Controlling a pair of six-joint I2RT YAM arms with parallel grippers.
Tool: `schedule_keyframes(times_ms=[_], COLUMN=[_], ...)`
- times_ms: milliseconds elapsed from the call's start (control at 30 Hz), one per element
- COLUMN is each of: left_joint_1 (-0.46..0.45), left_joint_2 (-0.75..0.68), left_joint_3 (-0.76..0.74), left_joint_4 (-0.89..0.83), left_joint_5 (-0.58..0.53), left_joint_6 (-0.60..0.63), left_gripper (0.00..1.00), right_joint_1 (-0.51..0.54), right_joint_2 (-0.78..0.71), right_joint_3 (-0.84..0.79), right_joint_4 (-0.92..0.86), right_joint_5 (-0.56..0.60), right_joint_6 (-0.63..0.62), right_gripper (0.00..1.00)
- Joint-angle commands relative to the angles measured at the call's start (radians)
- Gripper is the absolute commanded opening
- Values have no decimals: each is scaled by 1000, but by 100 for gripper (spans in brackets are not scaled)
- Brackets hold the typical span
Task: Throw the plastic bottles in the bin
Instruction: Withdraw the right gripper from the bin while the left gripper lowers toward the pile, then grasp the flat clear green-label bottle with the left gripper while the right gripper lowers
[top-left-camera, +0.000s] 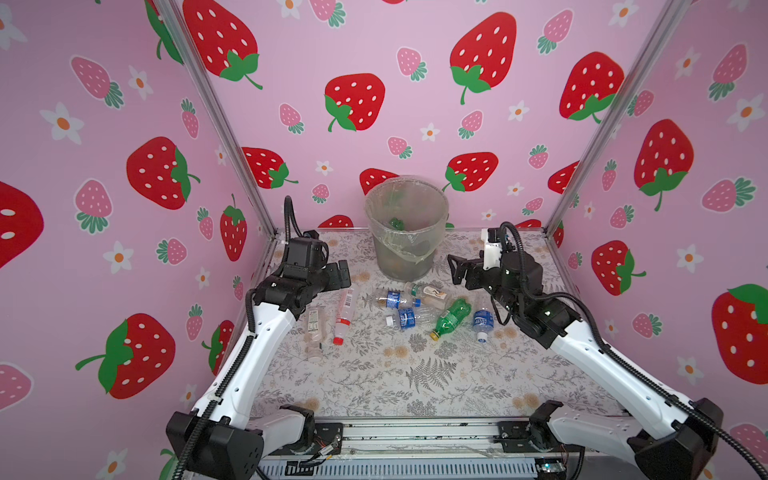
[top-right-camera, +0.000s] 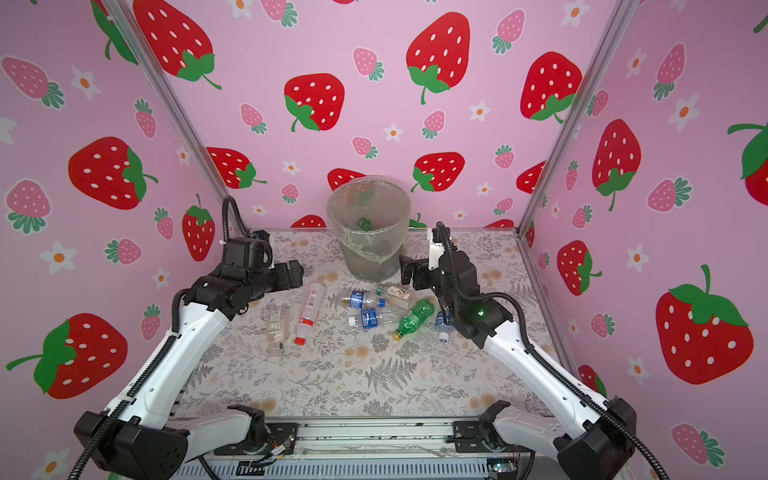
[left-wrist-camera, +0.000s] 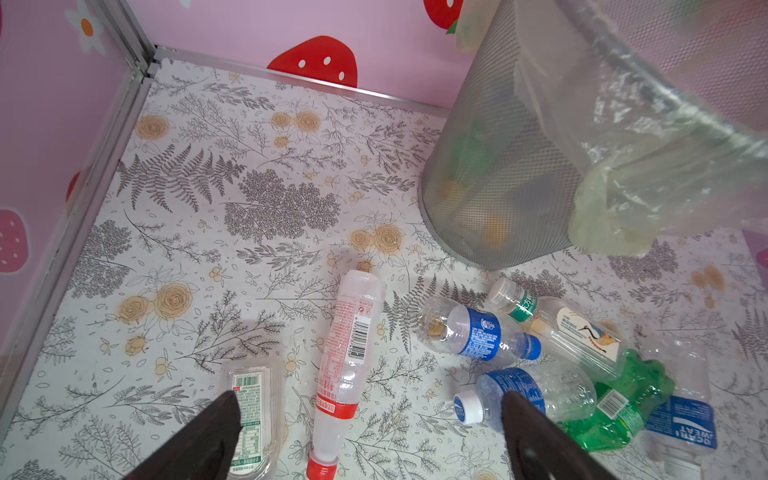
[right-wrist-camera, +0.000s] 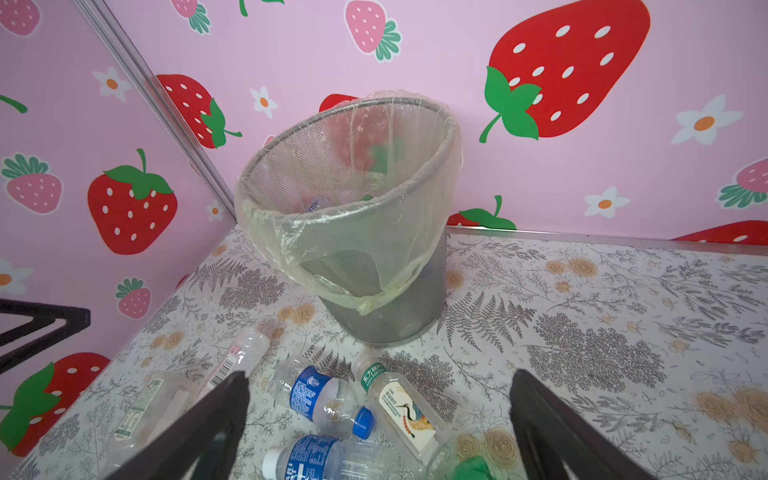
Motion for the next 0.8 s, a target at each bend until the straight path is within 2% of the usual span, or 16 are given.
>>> schedule_keyframes(times_ms=[0, 300, 533, 767], left_joint_1=[25, 53, 67, 111], left_joint_2=[-7, -24, -79, -109], left_joint_3=[-29, -113, -240, -338], left_joint_4=[-53, -143, -93, -20], left_joint_5=[62, -24, -77, -30], left_joint_6=[-44, -86, -102, -144], left_gripper=[99, 99, 99, 99], right_joint_1=[1, -7, -11, -25], right_joint_2=[-44, -133, -158, -163], right_joint_3=[-48, -173, -254, -286], right_joint_4=[-26, -42, -26, -31], right_joint_5=[-2, -5, -68, -85], right_joint_6=[-1, -7, -20, -31], right_gripper=[99, 99, 99, 99])
